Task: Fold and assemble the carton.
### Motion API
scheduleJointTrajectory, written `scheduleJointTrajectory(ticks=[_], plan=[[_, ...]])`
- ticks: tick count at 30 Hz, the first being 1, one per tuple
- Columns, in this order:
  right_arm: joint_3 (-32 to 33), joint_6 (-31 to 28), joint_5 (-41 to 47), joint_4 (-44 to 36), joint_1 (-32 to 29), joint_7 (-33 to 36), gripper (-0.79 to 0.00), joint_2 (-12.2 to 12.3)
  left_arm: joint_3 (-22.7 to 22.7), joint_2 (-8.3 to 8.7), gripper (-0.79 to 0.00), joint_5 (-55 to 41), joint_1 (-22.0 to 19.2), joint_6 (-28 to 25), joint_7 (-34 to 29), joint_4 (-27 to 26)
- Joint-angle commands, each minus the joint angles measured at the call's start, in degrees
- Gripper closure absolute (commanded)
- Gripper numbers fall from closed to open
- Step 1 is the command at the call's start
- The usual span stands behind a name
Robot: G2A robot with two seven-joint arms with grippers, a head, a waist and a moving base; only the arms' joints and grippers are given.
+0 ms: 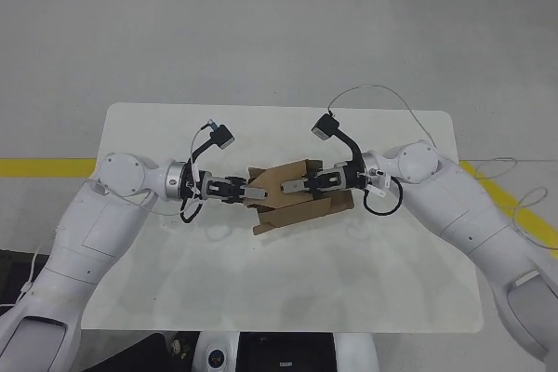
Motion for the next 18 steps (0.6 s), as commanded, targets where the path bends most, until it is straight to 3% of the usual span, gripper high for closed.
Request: scheduleJointTrajectory(ticks=[1, 5, 6, 8, 9, 10, 18], plan=[[-0.1, -0.1, 0.2, 0.1, 0.1, -0.1, 0.0, 0.0, 0.0, -0.02, 0.0, 0.0, 0.0, 0.0, -0.1, 0.0], [-0.3, -0.3, 0.3, 0.3, 0.1, -0.3, 0.0, -0.1, -0.2, -0.03, 0.0, 0.1, 0.1, 0.1, -0.2, 0.0], [-0.4, -0.3, 0.4, 0.3, 0.1, -0.3, 0.0, -0.1, -0.2, -0.04, -0.043, 0.0, 0.2, 0.2, -0.1, 0.1], [-0.5, -0.4, 0.4, 0.4, 0.2, -0.4, 0.0, -0.2, -0.3, -0.04, -0.357, 0.0, 0.2, 0.3, -0.1, 0.1], [-0.6, -0.4, 0.3, 0.4, 0.2, -0.4, 0.0, -0.2, -0.4, -0.05, -0.677, -0.1, 0.2, 0.4, -0.1, 0.0], [-0.6, -0.4, 0.3, 0.5, 0.2, -0.4, 0.0, -0.2, -0.5, -0.06, -0.785, -0.4, 0.3, 0.4, 0.0, 0.0], [-1.2, -1.3, -0.9, 2.5, 0.4, -1.3, 0.0, -0.6, -1.8, -0.14, -0.785, -5.1, 1.1, 1.6, 0.4, -0.3]])
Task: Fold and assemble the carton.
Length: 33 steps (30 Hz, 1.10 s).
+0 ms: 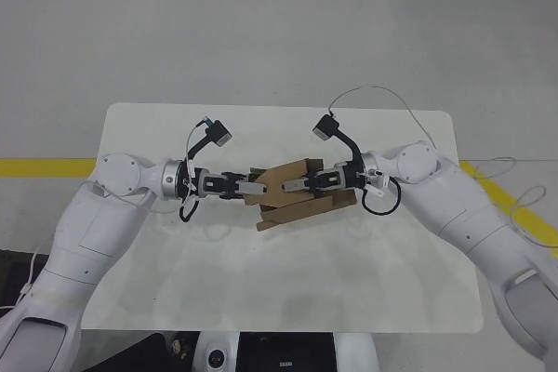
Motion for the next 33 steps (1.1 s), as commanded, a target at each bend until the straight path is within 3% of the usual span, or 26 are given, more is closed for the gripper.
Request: scheduleJointTrajectory(ticks=[1, 17, 33], plan=[[-0.1, -0.4, -0.2, 0.5, 0.0, -0.4, 0.0, -0.1, -0.5, 0.0, -0.785, -1.7, 0.3, 0.3, -0.1, -0.2], [-0.4, -2.0, -0.4, 3.5, 0.1, -2.0, 0.0, -2.1, -2.4, -0.52, -0.785, -10.9, 2.3, 2.1, 0.5, -3.5], [1.0, -1.8, -0.8, 3.2, -0.6, -1.8, 0.0, -3.3, 1.1, -2.1, -0.785, -6.2, 0.3, 1.5, 2.8, -3.6]])
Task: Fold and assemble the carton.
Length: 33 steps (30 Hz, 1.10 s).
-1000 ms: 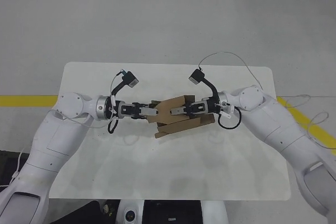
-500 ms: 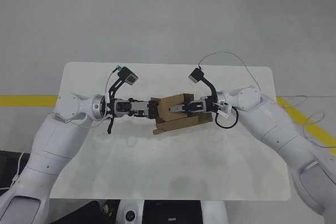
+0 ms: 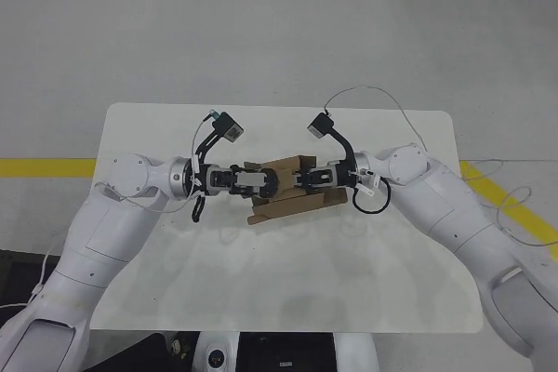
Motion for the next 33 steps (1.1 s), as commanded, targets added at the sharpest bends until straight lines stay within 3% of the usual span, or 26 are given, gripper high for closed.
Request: scheduleJointTrajectory(ticks=[1, 15, 33], plan=[[0.2, 0.1, -0.1, -0.2, -0.1, 0.1, 0.0, -0.1, 0.1, -0.08, -0.785, 0.6, -0.1, -0.1, 0.0, 0.0], [2.1, 0.5, -0.3, 0.3, -0.7, 0.5, 0.0, -0.4, -1.3, -0.25, -0.785, 1.0, 0.4, 0.2, 0.4, 0.4], [5.1, 3.7, -1.3, -2.8, -2.2, 3.7, 0.0, 1.5, -6.4, 0.76, -0.785, 3.7, 3.2, 0.5, 0.3, 2.2]])
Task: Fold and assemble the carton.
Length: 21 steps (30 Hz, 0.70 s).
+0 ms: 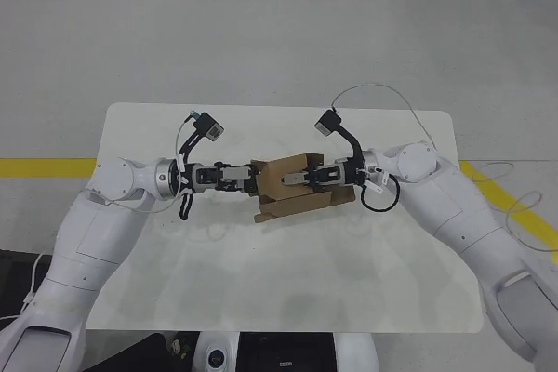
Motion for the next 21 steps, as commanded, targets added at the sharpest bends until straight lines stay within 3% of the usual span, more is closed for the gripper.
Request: scheduleJointTrajectory(ticks=[1, 21], plan=[[-0.1, 0.8, 0.1, -1.1, -0.3, 0.8, 0.0, 0.1, -0.4, 0.09, -0.785, 0.6, 0.1, 0.2, 0.2, 0.0], [-1.9, 5.7, 1.8, -6.2, -1.0, 5.7, 0.0, -0.4, 1.0, -0.59, -0.785, 0.5, -1.3, 0.4, -0.6, -0.4]])
